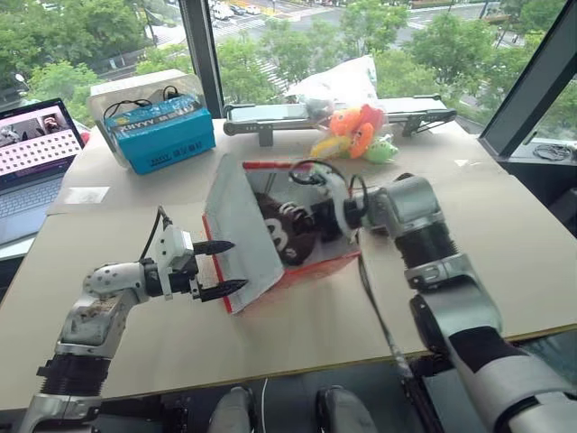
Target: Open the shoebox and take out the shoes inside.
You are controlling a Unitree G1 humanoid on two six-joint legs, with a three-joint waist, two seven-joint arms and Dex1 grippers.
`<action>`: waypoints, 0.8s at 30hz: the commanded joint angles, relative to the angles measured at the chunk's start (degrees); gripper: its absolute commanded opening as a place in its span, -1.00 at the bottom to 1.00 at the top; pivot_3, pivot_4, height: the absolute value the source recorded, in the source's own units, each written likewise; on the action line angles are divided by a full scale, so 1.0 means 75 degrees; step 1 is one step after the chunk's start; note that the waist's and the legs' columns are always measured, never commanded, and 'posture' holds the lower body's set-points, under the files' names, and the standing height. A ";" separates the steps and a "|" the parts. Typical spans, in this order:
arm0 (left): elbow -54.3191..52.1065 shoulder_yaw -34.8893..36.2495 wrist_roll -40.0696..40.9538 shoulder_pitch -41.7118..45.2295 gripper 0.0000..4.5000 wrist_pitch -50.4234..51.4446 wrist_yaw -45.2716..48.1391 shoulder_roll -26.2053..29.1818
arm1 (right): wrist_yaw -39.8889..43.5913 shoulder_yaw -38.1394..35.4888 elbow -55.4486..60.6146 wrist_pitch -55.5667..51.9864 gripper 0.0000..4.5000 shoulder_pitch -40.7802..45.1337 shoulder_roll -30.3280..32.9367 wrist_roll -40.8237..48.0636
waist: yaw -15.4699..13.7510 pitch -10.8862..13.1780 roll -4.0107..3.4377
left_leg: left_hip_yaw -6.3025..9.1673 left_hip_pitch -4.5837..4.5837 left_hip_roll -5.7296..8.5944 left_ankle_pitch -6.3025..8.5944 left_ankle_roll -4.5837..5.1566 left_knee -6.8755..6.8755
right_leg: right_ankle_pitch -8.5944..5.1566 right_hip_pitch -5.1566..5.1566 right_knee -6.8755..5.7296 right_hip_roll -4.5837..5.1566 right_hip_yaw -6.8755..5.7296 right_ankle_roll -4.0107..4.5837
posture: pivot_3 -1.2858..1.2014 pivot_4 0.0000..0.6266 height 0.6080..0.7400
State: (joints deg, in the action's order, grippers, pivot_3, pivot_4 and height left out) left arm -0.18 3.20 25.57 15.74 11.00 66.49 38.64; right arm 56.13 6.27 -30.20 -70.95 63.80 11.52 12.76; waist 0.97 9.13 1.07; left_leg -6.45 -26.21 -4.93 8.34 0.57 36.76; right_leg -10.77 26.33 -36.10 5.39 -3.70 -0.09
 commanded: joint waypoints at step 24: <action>-0.0244 0.0178 0.0028 -0.0083 1.00 -0.0139 0.0055 0.0119 | 0.0571 0.1660 -0.0740 0.2747 -0.94 0.0613 0.0939 -0.1431 | 0.0066 0.0001 -0.0002 | 0.0003 -0.0003 -0.0002 0.0001 -0.0008 0.0001 | -0.0009 -0.0002 0.0001 0.0003 -0.0010 -0.0007 | 0.03 -0.52 1.00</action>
State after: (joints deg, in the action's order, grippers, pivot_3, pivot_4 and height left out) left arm -1.35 3.50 25.35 14.19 11.04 66.52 39.12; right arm 59.81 20.93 -37.22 -49.85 67.63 18.32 0.91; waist 1.47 9.14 1.05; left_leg -6.44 -26.24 -4.93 8.35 0.51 36.76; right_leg -10.83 26.32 -36.07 5.43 -3.77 -0.15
